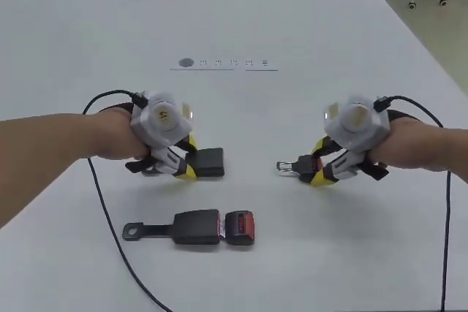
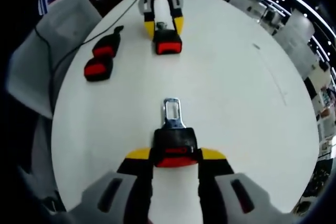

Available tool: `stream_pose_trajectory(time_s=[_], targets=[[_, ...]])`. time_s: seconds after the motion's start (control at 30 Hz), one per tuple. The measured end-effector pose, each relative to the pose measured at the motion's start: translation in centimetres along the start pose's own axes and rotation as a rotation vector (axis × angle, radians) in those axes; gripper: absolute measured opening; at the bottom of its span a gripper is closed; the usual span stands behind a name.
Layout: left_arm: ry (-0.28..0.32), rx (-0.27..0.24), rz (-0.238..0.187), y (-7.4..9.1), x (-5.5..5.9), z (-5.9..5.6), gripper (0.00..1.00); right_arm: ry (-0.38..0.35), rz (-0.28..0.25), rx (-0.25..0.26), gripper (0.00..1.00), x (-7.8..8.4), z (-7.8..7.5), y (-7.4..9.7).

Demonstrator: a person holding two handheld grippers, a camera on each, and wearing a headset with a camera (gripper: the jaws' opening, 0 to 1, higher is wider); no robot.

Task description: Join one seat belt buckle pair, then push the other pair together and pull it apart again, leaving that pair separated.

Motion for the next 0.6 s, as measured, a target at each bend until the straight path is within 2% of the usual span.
stream_pose_trajectory(time_s=[0.17,0.33,0.5,0.6], targets=[[-0.001,-0.001,0.015,-0.1,-0.1,0.0,0.31,0.023,0.014,0.013,0.31,-0.3,0.4,0.0],[-0.001,-0.007,0.014,-0.1,0.0,-0.3,0.31,0.029,-0.006,0.008,0.31,-0.8,0.4,-0.5],[0.000,-0.004,0.015,-0.3,0.0,-0.1,0.31,0.049,-0.016,0.008,0.31,-2.3,0.2,-1.4],[-0.003,-0.002,0.019,-0.3,-0.1,-0.2,0.31,0.065,-0.022,0.010,0.31,-3.3,0.8,-1.8]])
Point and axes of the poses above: the centre of the closed fingertips' face, and the gripper's own axes: y roughly backward along the fingers, z roughly to its left, x roughly out of its underside, the point moved 10 cm from there along y, roughly backward along the fingers, and after that the axes turned 5 degrees about -y, right-handed, at the moved point
